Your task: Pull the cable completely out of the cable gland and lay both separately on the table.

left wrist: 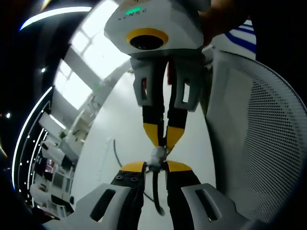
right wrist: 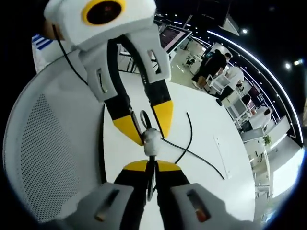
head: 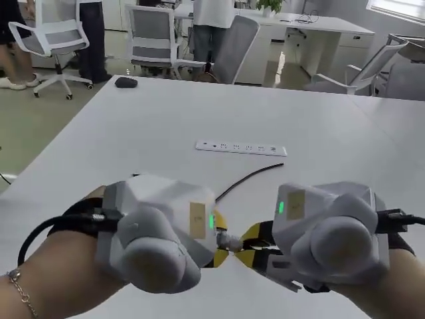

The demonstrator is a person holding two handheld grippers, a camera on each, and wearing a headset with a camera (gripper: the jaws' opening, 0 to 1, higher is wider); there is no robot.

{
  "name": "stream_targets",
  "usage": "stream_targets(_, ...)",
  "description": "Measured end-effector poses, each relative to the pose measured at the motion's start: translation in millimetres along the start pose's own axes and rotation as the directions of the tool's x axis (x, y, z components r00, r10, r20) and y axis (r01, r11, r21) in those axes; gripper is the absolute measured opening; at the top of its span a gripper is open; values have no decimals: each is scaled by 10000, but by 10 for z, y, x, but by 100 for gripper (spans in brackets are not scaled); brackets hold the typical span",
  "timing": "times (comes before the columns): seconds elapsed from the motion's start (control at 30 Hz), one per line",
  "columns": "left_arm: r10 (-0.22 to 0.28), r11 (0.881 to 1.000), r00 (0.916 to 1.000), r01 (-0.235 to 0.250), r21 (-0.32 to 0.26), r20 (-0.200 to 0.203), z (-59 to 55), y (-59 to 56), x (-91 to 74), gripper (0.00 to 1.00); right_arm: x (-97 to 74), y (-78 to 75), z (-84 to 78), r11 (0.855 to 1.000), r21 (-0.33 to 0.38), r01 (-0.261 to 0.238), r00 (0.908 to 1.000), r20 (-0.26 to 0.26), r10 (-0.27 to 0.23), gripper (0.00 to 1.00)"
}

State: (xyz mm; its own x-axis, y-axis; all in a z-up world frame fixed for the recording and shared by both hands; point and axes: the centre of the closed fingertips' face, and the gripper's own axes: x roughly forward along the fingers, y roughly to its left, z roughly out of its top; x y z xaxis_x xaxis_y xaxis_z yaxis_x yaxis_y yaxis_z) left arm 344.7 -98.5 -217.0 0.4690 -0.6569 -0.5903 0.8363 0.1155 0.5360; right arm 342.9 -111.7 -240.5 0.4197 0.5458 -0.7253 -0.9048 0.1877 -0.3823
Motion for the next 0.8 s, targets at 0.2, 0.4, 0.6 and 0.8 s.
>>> stream_targets(0.2, 52, 9992, 9999, -57, -396, -126, -126, 49, -48, 17, -72, -25, -141, 9990, 441, -68, 10000, -66, 71, 3)
stream_targets(0.4, 138, 9991, 9992, -153, -393, -378, -233, 94, -70, 17, -160, -72, -356, 9962, 855, 134, 9992, -385, -102, 3)
stream_targets(0.6, 233, 9987, 9981, -258, -437, -567, -292, 114, -97, 17, -259, -103, -596, 9852, 1671, 379, 9981, -535, -293, 3)
stream_targets(0.8, 277, 9980, 9965, -320, -538, -785, -382, 140, -128, 17, -376, -189, -909, 9789, 1851, 872, 9906, -1202, -655, 4)
